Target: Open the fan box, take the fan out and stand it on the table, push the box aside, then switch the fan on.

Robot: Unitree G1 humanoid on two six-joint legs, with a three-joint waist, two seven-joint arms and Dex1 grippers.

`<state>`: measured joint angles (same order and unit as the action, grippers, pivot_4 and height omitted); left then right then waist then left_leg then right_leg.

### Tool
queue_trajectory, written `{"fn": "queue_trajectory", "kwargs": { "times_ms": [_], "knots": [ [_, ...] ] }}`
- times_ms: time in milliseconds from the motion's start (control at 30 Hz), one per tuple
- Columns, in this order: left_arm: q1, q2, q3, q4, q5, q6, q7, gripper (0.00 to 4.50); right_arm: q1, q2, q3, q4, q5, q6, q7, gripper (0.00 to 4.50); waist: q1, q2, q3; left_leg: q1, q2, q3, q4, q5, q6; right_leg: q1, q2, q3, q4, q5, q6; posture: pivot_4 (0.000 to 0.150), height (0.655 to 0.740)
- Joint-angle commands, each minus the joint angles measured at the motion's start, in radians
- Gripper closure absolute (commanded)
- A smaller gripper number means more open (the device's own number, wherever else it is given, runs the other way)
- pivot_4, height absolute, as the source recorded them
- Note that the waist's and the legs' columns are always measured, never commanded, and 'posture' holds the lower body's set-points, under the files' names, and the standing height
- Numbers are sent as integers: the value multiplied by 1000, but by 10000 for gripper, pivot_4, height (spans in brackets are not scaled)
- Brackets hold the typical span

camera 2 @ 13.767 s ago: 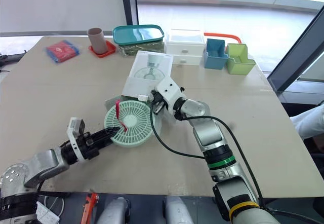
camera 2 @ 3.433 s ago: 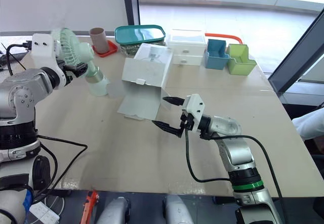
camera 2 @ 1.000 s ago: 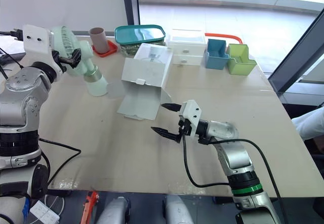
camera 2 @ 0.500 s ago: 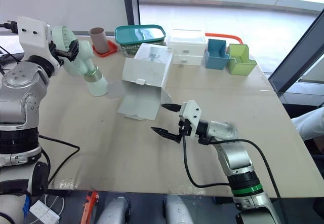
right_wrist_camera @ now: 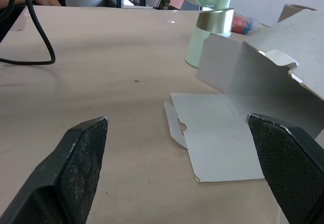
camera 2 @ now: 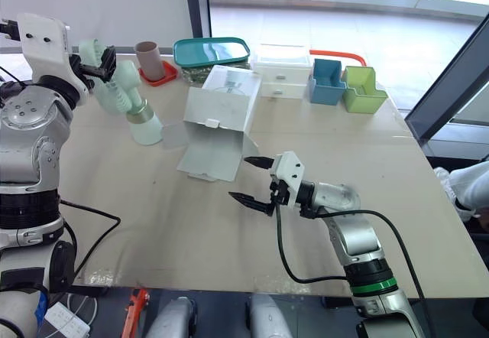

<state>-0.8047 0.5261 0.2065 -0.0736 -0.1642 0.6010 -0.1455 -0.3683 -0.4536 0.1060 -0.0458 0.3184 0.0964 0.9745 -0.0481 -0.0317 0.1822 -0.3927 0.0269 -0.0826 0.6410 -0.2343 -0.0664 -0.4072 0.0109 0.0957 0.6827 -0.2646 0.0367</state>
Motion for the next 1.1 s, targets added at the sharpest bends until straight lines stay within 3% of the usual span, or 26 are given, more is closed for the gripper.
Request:
{"fn": "queue_trajectory", "kwargs": {
  "times_ms": [33, 367, 633, 867, 1000, 1100],
  "knots": [
    [-26, 19, 16, -5, 15, -45, -6, 983, -16, 24, -56, -41, 72, 14, -22, 0, 0, 0, 0, 0, 0, 0, 0, 0, 0, 0, 0, 0, 0, 0, 0, 1500, 7400],
    [-44, 4, 22, -2, -2, -113, -31, 983, -30, 23, -83, -59, 114, 45, -35, 0, 0, 0, 0, 0, 0, 0, 0, 0, 0, 0, 0, 0, 0, 0, 0, 1500, 7400],
    [10, -49, 31, -110, -121, -213, -141, 983, -20, 12, -75, -64, 103, 36, -33, 0, 0, 0, 0, 0, 0, 0, 0, 0, 0, 0, 0, 0, 0, 0, 0, 1500, 7400],
    [288, -57, -39, -295, -342, -77, -356, 983, 10, 1, -69, -74, 69, 20, -51, 0, -3, 0, 0, 1, 1, 1, -1, 0, 1, 0, 0, 1, 0, 0, 0, 1500, 7400],
    [512, 13, -96, -332, -331, -117, -501, 983, 43, 13, -70, -82, 42, 12, -91, 0, -6, 0, 0, 1, 1, 2, -1, -1, 1, 0, 1, 2, 0, -1, -1, 1500, 7400],
    [599, 42, -106, -295, -328, -157, -575, 983, 60, 20, -65, -95, 24, 16, -117, 0, -2, 1, 0, 1, 1, 1, -1, 0, 1, 0, 1, 2, 0, -1, -1, 1500, 7400]
  ]
}}
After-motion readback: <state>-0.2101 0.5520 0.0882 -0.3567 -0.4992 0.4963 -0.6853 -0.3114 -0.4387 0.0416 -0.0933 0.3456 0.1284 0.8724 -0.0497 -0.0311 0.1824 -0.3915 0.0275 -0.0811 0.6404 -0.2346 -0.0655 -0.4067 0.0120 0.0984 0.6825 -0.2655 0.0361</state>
